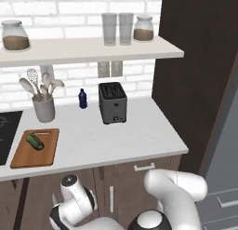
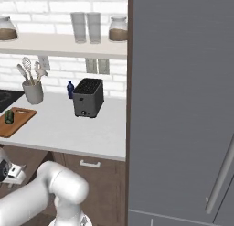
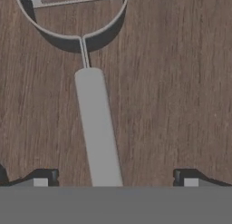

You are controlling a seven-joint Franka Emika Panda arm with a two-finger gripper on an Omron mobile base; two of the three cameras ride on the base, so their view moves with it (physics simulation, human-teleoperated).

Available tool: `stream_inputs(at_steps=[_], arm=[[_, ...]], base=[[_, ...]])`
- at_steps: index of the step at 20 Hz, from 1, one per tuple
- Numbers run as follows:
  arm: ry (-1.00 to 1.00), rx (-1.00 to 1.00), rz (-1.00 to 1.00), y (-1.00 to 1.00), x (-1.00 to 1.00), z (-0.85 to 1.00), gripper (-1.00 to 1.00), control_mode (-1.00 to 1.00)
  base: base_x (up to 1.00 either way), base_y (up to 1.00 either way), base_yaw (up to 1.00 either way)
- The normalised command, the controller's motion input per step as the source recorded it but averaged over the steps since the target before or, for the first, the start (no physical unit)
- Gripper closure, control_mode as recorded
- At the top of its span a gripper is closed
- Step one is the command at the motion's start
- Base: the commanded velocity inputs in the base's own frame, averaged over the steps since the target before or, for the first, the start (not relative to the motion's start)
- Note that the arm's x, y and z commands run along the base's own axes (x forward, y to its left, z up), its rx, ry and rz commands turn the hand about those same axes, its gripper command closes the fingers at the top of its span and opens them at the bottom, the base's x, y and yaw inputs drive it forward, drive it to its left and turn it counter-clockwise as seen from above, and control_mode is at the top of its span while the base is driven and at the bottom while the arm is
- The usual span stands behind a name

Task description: Place the appropriate cutting tool for cutting the cucumber skin on the cutting board.

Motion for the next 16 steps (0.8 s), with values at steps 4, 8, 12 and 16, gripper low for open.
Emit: stream_inputs(at_steps=[4, 8, 12, 16], arm=[[0.01, 0.0, 0.0, 0.0, 0.03, -0.26, -1.0, -1.0], [0.0, 0.0, 0.0, 0.0, -0.02, -0.29, -1.0, -1.0], [0.02, -0.04, 0.0, 0.0, -0.3, -0.62, 1.0, -1.0], [0.0, -0.07, 0.0, 0.0, -0.25, -0.62, 1.0, -1.0]], base=[[0.0, 0.0, 0.0], [0.0, 0.0, 0.0], [0.0, 0.0, 0.0], [0.0, 0.0, 0.0]])
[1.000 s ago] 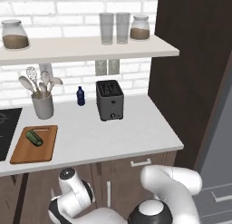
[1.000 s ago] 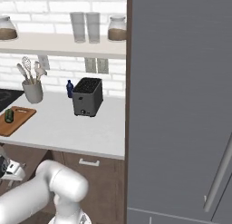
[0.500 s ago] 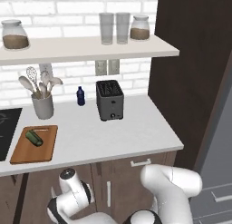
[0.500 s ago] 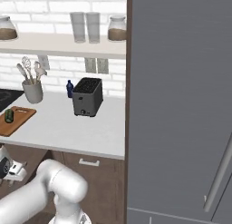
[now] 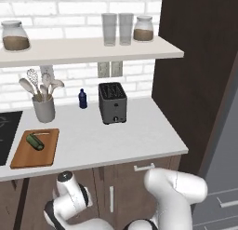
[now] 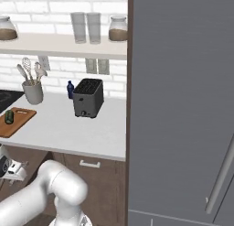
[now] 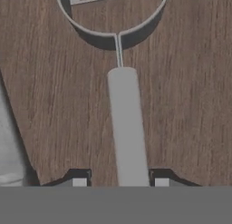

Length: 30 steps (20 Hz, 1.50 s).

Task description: Place the appropriate cutting tool for cutting the cucumber skin on the cutting board.

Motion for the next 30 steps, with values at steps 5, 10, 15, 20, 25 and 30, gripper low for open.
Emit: stream_inputs(at_steps=[5, 10, 15, 20, 25, 30], arm=[[0.0, -0.09, 0.0, 0.0, -0.16, -0.38, 1.0, -1.0], [-0.01, -0.03, 0.0, 0.0, -0.58, 0.25, 1.0, -1.0], [0.0, 0.0, 0.0, 0.0, -0.94, 1.0, 1.0, -1.0], [0.0, 0.0, 0.0, 0.0, -0.24, 1.0, 1.0, -1.0], [-0.03, 0.0, -0.06, -0.08, 0.16, 1.0, 1.0, -1.0], [-0.05, 0.0, -0.01, -0.03, 0.53, 0.78, 1.0, -1.0]], base=[[0.0, 0.0, 0.0], [0.0, 0.0, 0.0], [0.0, 0.0, 0.0], [0.0, 0.0, 0.0], [0.0, 0.0, 0.0], [0.0, 0.0, 0.0]])
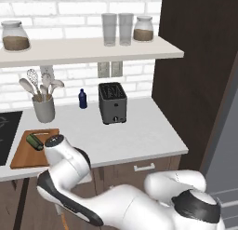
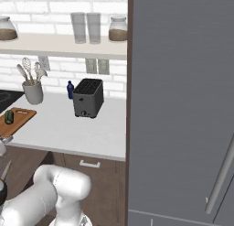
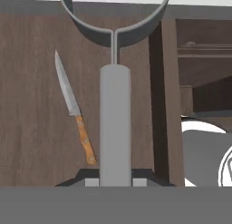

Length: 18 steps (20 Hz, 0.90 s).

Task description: Place the appropriate cutting tool for cutting the cucumber skin on the cutting board.

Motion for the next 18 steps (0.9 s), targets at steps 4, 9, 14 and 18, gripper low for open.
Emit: stream_inputs(at_steps=[4, 9, 14, 18], arm=[[-0.03, 0.0, 0.0, 0.0, 0.71, 0.51, 1.0, -1.0], [-0.01, 0.0, 0.0, 0.0, 0.82, 0.27, 1.0, -1.0], [-0.01, 0.0, 0.0, 0.27, 0.92, 0.01, 1.0, -1.0], [-0.01, 0.0, 0.03, 0.42, 0.33, -0.04, 1.0, -1.0]], base=[[0.0, 0.0, 0.0], [0.0, 0.0, 0.0], [0.0, 0.0, 0.0], [0.0, 0.0, 0.0]])
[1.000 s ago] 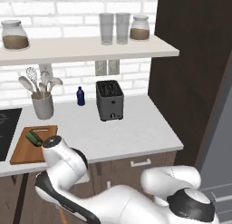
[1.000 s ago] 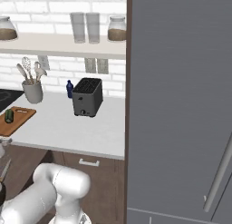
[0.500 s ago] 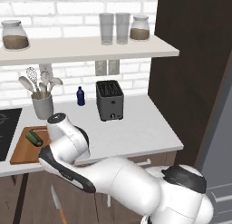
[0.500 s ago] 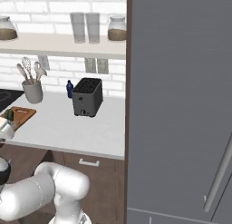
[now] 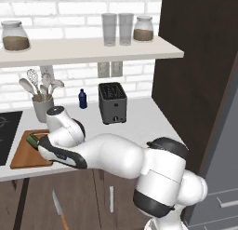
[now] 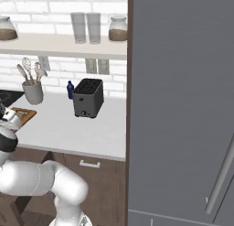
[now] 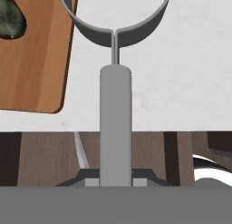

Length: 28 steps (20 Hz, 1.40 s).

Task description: Place the appropriate cutting tool for cutting the cucumber skin on the cutting board.

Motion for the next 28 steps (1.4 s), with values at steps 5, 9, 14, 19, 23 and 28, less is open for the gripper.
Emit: stream_inputs(at_steps=[5, 9, 14, 19, 23, 28], arm=[[0.0, 0.0, 0.01, 0.46, 0.07, -0.27, 1.0, -1.0], [0.0, 0.0, 0.0, 0.34, 0.2, -0.25, 1.0, -1.0], [0.0, 0.0, 0.0, 0.12, 0.44, -0.16, 1.0, -1.0], [0.0, 0.0, 0.0, 0.26, 0.33, -0.13, 1.0, -1.0], [0.0, 0.0, 0.0, 0.29, 0.23, -0.29, 1.0, -1.0], [0.0, 0.0, 0.0, 0.09, 0.23, -0.32, 1.0, -1.0]], base=[[0.0, 0.0, 0.0], [0.0, 0.0, 0.0], [0.0, 0.0, 0.0], [0.0, 0.0, 0.0], [0.0, 0.0, 0.0], [0.0, 0.0, 0.0]])
